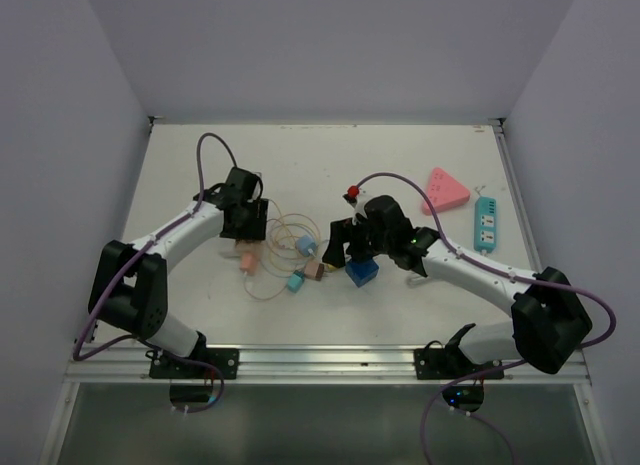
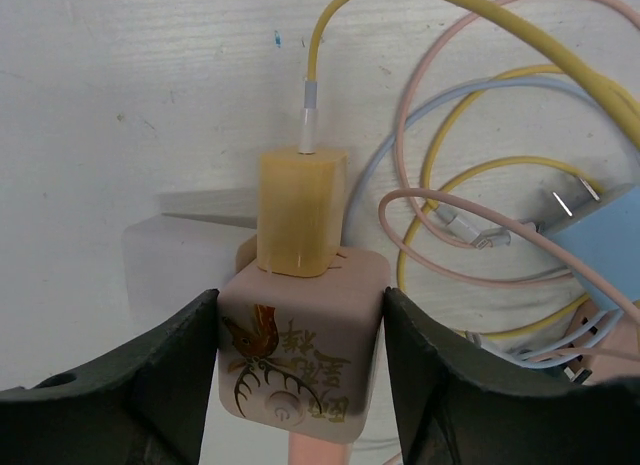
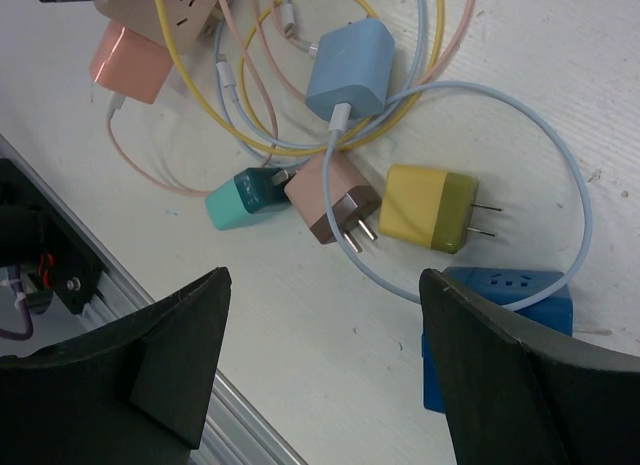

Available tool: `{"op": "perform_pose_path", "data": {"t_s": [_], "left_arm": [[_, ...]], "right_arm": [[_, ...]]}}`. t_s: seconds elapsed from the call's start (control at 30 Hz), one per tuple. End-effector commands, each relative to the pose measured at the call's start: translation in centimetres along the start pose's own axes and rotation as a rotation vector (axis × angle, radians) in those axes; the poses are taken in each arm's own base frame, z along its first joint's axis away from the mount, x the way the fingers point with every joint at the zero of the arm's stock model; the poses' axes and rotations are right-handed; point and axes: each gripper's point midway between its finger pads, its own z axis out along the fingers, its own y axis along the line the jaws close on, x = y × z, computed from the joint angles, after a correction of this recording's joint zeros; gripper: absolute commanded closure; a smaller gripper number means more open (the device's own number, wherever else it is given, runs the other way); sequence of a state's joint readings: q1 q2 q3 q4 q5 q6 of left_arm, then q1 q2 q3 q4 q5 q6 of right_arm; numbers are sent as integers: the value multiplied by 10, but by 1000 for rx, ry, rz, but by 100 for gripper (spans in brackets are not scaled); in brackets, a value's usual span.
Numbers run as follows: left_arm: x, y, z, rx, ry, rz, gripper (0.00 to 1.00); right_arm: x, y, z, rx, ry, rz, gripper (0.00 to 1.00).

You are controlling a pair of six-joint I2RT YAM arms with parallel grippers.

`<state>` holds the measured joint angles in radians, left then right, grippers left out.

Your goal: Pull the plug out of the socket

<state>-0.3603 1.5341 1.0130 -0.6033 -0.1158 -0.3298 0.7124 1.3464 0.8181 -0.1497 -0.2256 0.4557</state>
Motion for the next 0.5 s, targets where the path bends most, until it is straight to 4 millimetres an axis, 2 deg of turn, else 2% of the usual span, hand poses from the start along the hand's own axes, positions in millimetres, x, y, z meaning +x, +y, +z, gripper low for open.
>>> {"op": "perform_pose_path", "data": {"t_s": [0.0,0.27,0.37,0.47], "left_arm": [[-9,-7,-8,38,-4,-9,41],[-24,-16,-28,97,-69,-7,73],[-33,-20,-40,135,-124,15,85],[-41,-27,-51,187,-188,32,92]], "right_arm": [[-8,6,-6,-16,-40,-14,20],[-12,11,-8,-34,-44,-9,20],[-20,21,-12,-67,-58,-5,20],[-32,29,-16,-84,-82,12,20]]}}
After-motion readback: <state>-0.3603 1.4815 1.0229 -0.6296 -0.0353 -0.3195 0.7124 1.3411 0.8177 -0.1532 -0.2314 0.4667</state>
